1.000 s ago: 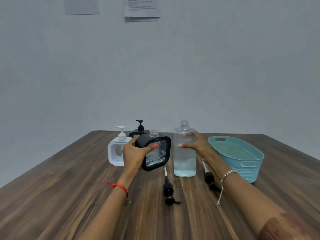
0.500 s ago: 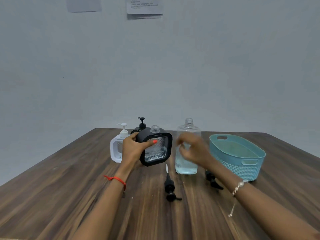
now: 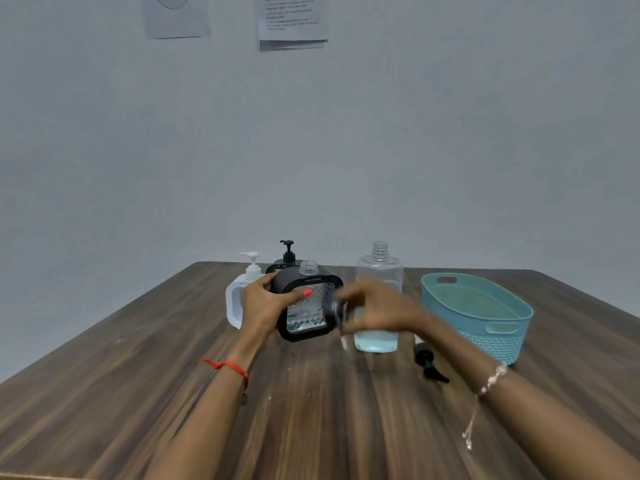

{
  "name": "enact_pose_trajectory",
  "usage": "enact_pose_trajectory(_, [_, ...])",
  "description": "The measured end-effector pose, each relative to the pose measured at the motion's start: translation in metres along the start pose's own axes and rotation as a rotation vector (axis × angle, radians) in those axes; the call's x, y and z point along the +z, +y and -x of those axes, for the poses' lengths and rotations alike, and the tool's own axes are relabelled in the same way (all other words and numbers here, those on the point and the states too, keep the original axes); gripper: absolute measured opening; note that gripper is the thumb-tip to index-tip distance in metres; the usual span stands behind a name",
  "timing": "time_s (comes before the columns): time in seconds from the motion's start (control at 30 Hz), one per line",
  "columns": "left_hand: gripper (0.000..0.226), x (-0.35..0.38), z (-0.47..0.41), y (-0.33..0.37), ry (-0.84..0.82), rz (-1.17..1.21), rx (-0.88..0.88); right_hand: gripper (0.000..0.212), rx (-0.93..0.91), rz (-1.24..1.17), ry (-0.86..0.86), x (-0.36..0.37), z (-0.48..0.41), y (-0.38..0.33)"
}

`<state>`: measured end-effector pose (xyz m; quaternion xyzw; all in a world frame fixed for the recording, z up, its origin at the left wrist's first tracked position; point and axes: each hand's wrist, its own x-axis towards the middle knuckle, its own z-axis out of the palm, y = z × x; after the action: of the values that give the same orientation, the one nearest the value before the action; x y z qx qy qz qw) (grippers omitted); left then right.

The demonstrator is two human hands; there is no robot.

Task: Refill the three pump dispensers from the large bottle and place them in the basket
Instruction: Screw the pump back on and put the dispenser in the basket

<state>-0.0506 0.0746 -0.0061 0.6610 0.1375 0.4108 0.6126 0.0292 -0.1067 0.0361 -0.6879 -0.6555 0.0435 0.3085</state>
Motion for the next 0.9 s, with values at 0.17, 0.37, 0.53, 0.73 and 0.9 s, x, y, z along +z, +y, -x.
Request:
enact_pose_trajectory(0.17, [0.044, 0.005, 0.002, 0.005, -0.038, 0.005, 0.004, 0.025, -0.100, -0.443, 0.597, -0.066, -0.032, -0.036])
enact_pose_trajectory(0.37, [0.039, 0.015, 0.007, 0.013, -0.081, 0.051, 0.015, 0.021, -0.021, -0.366, 0.681, -0.074, -0.055, -0.030])
enact_pose_trajectory(0.53, [0.035, 0.019, 0.011, 0.022, -0.118, 0.092, 0.028, 0.021, 0.062, -0.316, 0.632, -0.057, -0.057, -0.022])
enact_pose_trajectory(0.73, [0.031, 0.021, 0.010, 0.031, -0.140, 0.107, 0.051, 0.026, 0.174, -0.131, 0.605, -0.028, -0.050, -0.012])
enact_pose_trajectory(0.9, [0.030, 0.022, 0.010, 0.031, -0.130, 0.129, 0.025, 0.016, 0.187, -0.274, 0.653, -0.021, -0.044, -0.011])
